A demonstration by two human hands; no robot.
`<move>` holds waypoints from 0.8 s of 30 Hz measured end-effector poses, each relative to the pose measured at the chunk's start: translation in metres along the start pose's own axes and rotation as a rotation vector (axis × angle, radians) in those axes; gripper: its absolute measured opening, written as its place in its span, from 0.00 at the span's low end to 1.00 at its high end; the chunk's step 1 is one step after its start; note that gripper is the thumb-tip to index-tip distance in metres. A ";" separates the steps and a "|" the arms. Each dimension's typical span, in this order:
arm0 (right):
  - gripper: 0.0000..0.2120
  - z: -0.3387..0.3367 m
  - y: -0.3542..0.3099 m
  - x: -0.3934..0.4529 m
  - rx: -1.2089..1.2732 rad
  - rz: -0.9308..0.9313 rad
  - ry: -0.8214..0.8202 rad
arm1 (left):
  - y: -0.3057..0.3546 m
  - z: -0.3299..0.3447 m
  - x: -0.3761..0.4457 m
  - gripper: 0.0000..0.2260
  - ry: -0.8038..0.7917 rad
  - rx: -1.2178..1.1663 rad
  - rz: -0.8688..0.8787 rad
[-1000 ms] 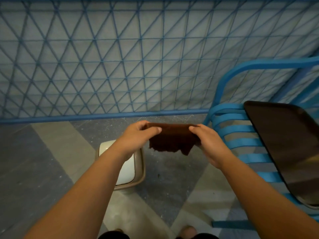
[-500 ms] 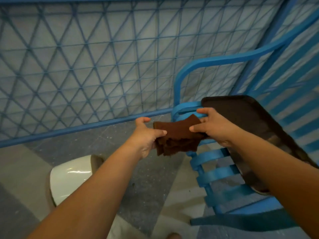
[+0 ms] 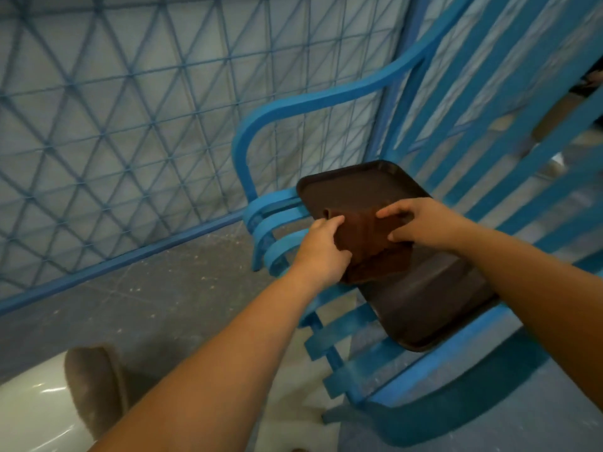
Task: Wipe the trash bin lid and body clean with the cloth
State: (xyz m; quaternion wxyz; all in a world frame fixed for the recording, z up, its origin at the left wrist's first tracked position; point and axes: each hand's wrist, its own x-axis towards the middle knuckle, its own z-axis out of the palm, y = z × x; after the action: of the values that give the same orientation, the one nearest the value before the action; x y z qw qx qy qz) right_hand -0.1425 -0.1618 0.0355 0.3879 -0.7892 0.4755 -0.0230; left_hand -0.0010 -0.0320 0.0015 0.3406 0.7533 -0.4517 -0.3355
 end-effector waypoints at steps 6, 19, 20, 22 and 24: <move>0.21 -0.001 0.033 0.019 -0.218 0.050 0.051 | -0.002 0.046 0.011 0.30 -0.127 0.137 0.018; 0.25 0.019 0.042 0.039 -0.677 0.099 -0.247 | -0.017 0.063 0.014 0.25 -0.254 0.830 0.198; 0.28 0.021 0.043 0.041 -0.705 0.106 -0.311 | -0.019 0.064 0.015 0.27 -0.282 0.865 0.187; 0.33 0.022 0.041 0.041 -0.766 0.122 -0.421 | -0.021 0.065 0.013 0.31 -0.300 0.926 0.169; 0.38 0.022 0.040 0.044 -0.794 0.173 -0.508 | -0.020 0.064 0.012 0.34 -0.319 0.955 0.153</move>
State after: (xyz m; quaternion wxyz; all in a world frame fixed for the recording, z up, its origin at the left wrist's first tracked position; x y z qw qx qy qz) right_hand -0.1390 -0.1922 -0.0202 0.1611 -0.8147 0.4014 0.3864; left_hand -0.0399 -0.0494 -0.0521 -0.0916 0.7291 -0.6549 -0.1765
